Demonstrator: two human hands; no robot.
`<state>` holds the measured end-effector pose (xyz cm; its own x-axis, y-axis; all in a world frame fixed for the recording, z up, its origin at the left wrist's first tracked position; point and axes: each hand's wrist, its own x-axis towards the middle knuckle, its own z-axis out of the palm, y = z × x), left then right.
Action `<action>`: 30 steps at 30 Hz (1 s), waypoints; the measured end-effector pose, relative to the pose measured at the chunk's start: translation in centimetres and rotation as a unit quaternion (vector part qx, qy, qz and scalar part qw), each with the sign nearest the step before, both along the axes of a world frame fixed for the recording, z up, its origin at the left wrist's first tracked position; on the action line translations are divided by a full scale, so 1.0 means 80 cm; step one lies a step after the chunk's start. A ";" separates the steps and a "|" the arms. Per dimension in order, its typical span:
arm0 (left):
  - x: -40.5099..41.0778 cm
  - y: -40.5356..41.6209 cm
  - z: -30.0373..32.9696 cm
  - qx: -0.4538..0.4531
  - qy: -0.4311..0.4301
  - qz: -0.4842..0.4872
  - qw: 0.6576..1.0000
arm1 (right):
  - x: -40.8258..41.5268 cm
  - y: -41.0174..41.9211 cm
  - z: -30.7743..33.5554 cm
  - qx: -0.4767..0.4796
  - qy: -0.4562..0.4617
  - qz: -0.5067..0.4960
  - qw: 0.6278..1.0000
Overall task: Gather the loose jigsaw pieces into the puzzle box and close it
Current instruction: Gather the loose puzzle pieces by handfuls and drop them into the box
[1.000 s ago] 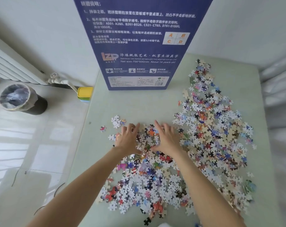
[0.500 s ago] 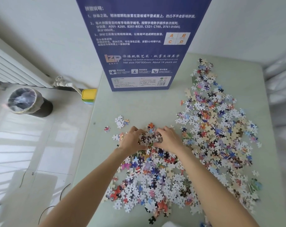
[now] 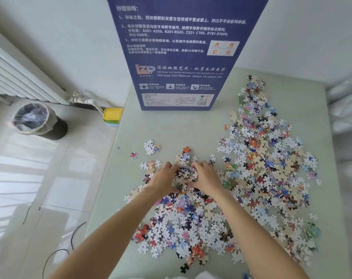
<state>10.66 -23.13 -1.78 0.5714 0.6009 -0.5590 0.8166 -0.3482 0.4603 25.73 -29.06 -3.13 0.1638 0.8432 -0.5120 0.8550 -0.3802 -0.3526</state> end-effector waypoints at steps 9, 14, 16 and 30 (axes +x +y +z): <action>-0.006 0.004 0.009 -0.011 -0.049 0.083 0.995 | 0.006 -0.013 0.027 0.058 0.029 -0.017 0.998; -0.024 0.013 0.015 0.019 -0.069 0.127 0.989 | 0.017 -0.020 0.036 0.099 0.046 -0.089 0.990; -0.030 0.015 0.018 0.030 -0.075 0.133 0.988 | 0.018 -0.022 0.040 0.100 0.029 -0.102 0.989; -0.017 0.046 0.132 0.089 -0.232 0.121 0.961 | 0.049 0.002 0.193 0.243 0.086 -0.114 0.959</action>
